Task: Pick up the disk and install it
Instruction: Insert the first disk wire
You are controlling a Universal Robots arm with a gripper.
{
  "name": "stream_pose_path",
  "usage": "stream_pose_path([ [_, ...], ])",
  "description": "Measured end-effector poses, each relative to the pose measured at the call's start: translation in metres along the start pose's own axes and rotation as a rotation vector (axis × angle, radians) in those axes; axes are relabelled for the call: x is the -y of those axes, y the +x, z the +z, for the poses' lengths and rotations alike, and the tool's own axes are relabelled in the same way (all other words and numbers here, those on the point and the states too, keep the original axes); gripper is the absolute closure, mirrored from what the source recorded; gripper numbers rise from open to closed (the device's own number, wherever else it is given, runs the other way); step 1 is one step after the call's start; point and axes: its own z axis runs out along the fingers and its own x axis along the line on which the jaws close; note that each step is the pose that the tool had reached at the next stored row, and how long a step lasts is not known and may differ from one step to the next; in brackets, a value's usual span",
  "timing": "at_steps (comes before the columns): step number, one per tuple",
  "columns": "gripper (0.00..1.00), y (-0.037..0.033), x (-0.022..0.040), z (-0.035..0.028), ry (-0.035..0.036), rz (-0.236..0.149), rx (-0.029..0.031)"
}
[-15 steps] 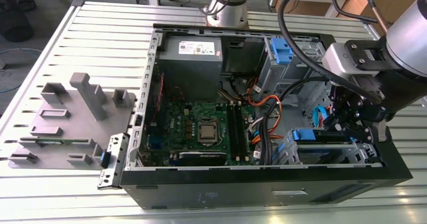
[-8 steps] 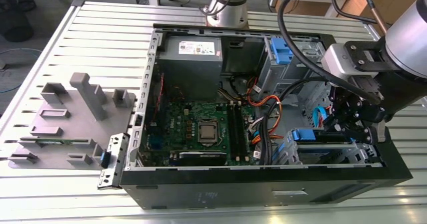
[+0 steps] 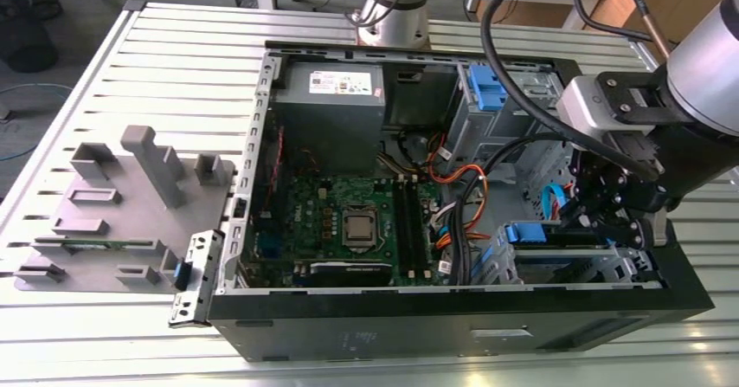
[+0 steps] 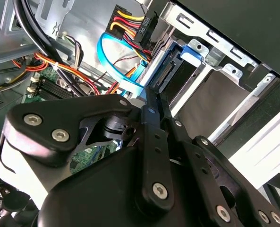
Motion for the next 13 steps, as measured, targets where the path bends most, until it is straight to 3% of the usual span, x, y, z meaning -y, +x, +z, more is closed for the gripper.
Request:
stream_pose_path([
  [13,0.84,0.0002,0.0002,0.0018,0.0000,0.000,-0.0005],
])
